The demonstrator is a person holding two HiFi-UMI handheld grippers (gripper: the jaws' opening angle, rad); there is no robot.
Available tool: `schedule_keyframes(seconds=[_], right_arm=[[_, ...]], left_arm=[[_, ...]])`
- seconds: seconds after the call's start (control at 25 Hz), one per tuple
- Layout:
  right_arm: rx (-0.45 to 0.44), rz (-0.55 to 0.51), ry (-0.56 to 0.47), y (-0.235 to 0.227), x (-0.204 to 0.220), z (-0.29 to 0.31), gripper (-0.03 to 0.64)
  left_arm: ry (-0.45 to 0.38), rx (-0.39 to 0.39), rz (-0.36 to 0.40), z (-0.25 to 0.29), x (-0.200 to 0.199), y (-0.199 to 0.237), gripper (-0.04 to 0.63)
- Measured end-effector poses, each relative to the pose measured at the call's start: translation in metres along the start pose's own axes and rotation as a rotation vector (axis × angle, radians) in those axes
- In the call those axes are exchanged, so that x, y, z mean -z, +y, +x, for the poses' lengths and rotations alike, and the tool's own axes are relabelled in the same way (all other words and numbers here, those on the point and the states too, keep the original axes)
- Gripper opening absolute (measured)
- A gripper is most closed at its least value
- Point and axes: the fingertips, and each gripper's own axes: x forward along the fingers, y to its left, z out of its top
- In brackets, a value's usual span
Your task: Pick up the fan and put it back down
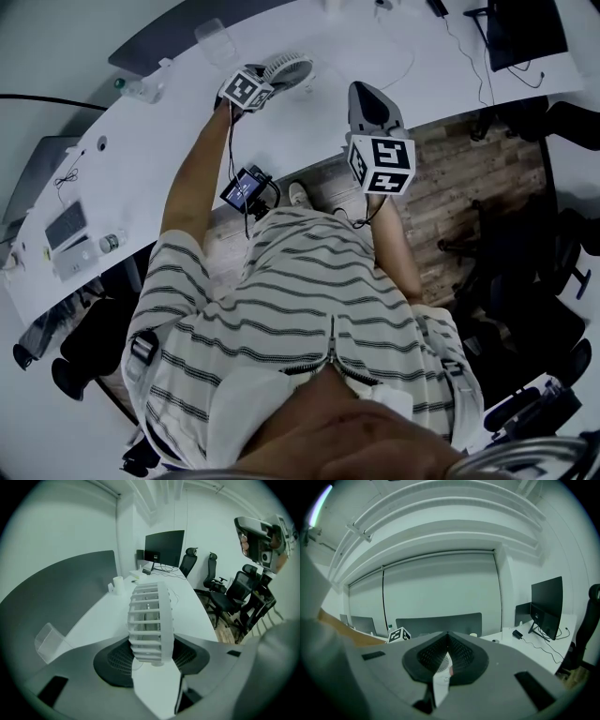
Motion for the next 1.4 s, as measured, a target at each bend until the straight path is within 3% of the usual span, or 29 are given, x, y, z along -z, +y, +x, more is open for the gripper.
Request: schedule_keyframes(seconds=[0.36, 0.68, 1.4], right_arm=[[-0.027, 0.003, -0.013, 0.007, -0.003, -0.011, 0.011], [-0.044, -0.004, -0.023, 0.016, -0.008, -0.019, 0.012], [-0.067, 0.002, -0.016, 0.023, -0.006, -0.029, 0.012]], left_arm=[[-0.058, -0.048, -0.088, -0.035, -0.016, -0.02, 0.229], [-0.09, -0.121, -0.224, -0.07, -0.025, -0.042, 0.229], [-0.266, -0.29, -0.361, -0.142, -0.068, -0.086, 0.229]])
